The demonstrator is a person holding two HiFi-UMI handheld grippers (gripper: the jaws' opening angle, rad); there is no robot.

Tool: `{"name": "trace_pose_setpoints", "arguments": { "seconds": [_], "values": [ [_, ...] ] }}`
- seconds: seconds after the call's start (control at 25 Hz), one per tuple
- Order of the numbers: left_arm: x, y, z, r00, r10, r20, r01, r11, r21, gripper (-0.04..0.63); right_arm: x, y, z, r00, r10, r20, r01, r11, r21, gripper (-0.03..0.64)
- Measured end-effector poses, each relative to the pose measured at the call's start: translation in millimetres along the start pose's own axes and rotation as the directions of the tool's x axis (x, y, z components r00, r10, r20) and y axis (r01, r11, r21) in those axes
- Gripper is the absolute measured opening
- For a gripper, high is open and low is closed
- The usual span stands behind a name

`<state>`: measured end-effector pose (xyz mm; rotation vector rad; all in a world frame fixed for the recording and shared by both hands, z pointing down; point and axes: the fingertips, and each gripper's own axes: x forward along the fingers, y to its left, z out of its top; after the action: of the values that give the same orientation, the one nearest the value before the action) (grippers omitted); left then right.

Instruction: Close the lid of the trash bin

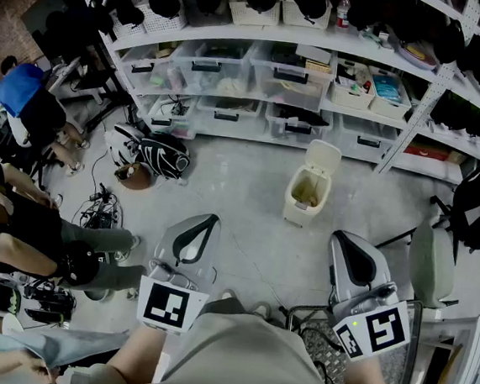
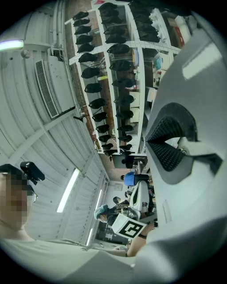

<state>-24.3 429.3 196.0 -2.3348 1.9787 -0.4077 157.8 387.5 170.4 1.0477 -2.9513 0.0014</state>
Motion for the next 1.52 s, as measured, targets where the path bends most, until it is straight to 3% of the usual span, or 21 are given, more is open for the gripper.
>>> {"name": "trace_pose_setpoints", "arguments": {
  "seconds": [0.32,0.84,1.28,1.52],
  "values": [
    [6,-1,0,1.0,-0.008,-0.002,0.008,1.0,0.011,0.002,1,-8,7,1.0,0.0,0.021,-0.001,1.0,0.031,0.003],
    [33,19,-19,1.0,0.014,-0.011,-0.014,1.0,0.01,0.002,35,-24,-24,1.0,0.02,-0.016,-0.019,1.0,0.023,0.003],
    [147,66,-38,0.999,-0.048,-0.023,0.048,0.999,0.009,0.002,136,-82,-62,0.997,-0.022,-0.068,0.026,0.998,0.065,0.003],
    [228,120,-45,0.994,-0.095,-0.047,0.094,0.995,-0.018,0.002,225,-114,-68,0.992,-0.03,-0.125,0.044,0.993,0.11,0.003]
  ]
}}
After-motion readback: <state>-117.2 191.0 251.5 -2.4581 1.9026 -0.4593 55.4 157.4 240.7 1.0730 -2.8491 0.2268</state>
